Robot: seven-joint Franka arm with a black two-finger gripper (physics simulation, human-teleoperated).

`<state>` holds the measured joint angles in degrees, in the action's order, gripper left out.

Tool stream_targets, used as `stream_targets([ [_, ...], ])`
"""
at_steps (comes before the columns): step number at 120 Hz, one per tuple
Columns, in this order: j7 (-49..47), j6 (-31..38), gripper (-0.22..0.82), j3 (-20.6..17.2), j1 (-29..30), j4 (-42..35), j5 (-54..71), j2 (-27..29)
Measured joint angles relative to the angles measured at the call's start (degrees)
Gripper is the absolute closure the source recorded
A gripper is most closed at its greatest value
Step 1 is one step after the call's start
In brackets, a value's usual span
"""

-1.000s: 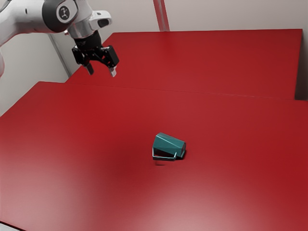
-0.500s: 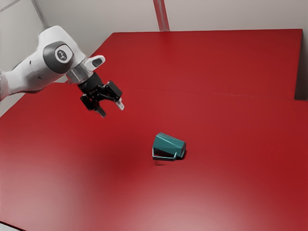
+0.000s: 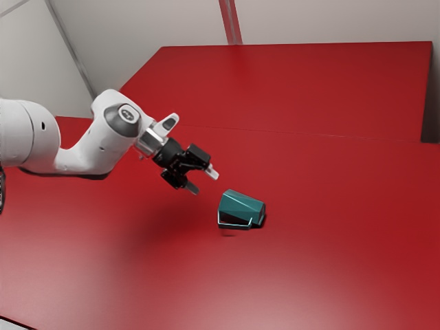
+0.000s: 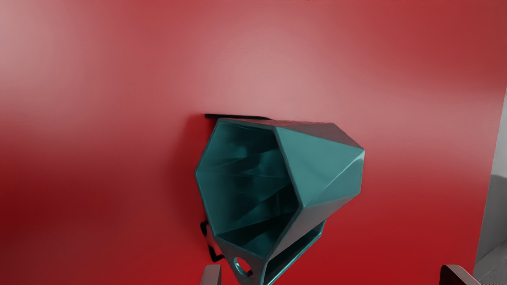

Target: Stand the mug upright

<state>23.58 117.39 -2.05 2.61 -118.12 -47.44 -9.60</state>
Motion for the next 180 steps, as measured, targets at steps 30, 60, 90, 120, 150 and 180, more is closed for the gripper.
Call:
stream_targets([
  [30, 7.5, 0.8, 0.0, -1.1, 0.0, 0.6, -7.3, -5.0],
  [60, 13.7, 0.4, 0.0, -3.0, 0.0, 0.4, -10.9, -6.4],
  [90, 17.8, 0.1, 0.04, -3.6, 0.0, 0.7, -12.4, -8.3],
  [120, 21.8, -1.5, 0.35, -4.0, 1.0, 0.3, -14.9, -8.3],
  [150, 25.2, -2.5, 0.66, -4.4, 1.0, 0.3, -15.9, -7.5],
  [180, 27.2, -2.4, 0.74, -5.1, 0.9, 0.3, -15.1, -4.9],
])
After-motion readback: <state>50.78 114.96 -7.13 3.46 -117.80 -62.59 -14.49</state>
